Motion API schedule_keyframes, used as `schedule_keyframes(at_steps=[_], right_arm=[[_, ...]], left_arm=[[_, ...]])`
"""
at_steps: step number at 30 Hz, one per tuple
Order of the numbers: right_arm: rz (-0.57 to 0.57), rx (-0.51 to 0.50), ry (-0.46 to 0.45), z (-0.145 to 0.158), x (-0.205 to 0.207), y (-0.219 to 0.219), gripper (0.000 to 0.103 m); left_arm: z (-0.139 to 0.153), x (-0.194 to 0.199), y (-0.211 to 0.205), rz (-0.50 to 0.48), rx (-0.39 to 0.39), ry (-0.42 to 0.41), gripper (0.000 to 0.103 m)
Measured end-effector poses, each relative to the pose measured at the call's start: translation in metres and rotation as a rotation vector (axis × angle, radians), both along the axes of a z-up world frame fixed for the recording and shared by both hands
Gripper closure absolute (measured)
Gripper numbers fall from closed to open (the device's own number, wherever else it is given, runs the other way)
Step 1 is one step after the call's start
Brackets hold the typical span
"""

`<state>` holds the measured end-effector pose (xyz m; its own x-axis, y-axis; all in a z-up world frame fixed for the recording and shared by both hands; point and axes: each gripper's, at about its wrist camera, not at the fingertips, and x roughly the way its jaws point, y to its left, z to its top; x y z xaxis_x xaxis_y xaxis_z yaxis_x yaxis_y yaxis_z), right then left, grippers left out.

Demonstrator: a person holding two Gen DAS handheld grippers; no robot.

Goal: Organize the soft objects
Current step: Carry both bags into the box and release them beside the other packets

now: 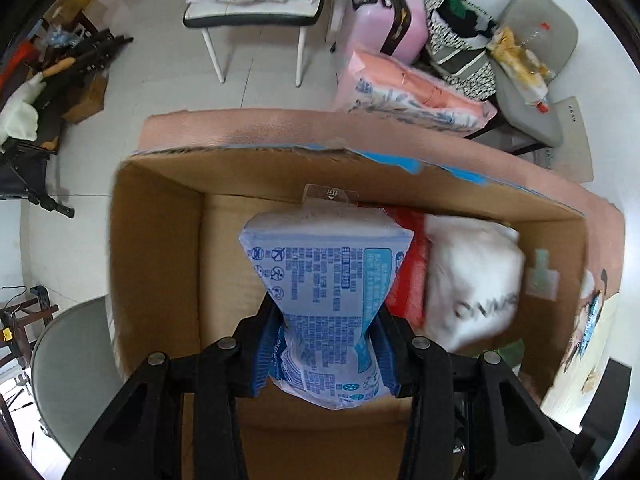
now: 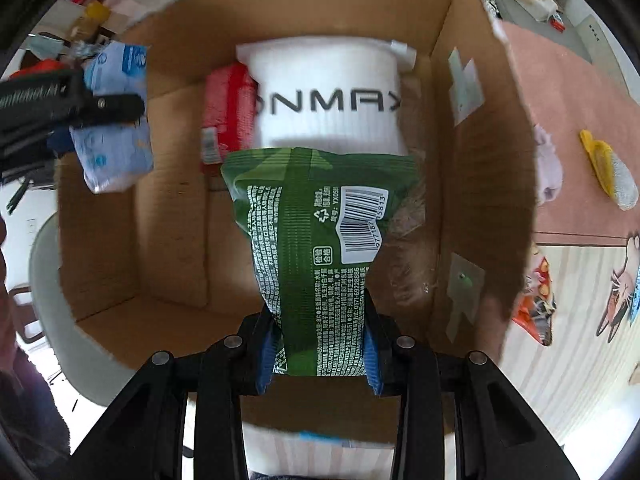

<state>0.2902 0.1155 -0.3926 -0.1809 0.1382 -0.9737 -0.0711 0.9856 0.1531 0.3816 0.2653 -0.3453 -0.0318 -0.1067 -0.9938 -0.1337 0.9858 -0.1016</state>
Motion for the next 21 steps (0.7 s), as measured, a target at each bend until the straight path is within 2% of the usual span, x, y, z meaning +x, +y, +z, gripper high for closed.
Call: schedule_keyframes(at_steps=[6, 11, 13, 14, 15, 17, 18, 20, 21], right_arm=[[0.009, -0.056, 0.033, -0.019, 0.005, 0.002, 0.065], [0.011, -0.087, 0.044, -0.032, 0.01, 0.008, 0.063], [0.005, -0.082, 0.054, -0.031, 0.012, 0.008, 0.054], [0.0, -0.071, 0.052, -0.028, 0.013, 0.008, 0.038], [0.0, -0.062, 0.044, -0.023, 0.014, 0.008, 0.028], [0.0, -0.061, 0.023, -0.008, 0.014, 0.01, 0.027], [0.003, -0.068, 0.014, -0.001, 0.015, 0.011, 0.021], [0.009, -0.064, -0.022, 0.018, 0.014, 0.012, 0.014], [0.013, -0.066, -0.036, 0.026, 0.013, 0.011, 0.011]], left_arm=[[-0.028, 0.013, 0.0, -0.014, 0.01, 0.061, 0.062], [-0.039, 0.019, 0.008, 0.017, -0.012, 0.098, 0.051], [-0.036, 0.018, 0.011, 0.029, -0.026, 0.106, 0.05], [-0.032, 0.018, 0.011, 0.027, -0.027, 0.092, 0.045], [-0.025, 0.018, 0.011, 0.022, -0.021, 0.076, 0.041], [-0.012, 0.015, 0.011, 0.008, -0.008, 0.046, 0.027], [-0.004, 0.013, 0.011, 0.004, -0.009, 0.03, 0.025], [0.015, 0.004, 0.011, -0.006, 0.001, -0.004, 0.01], [0.021, 0.001, 0.009, -0.012, 0.007, -0.022, 0.006]])
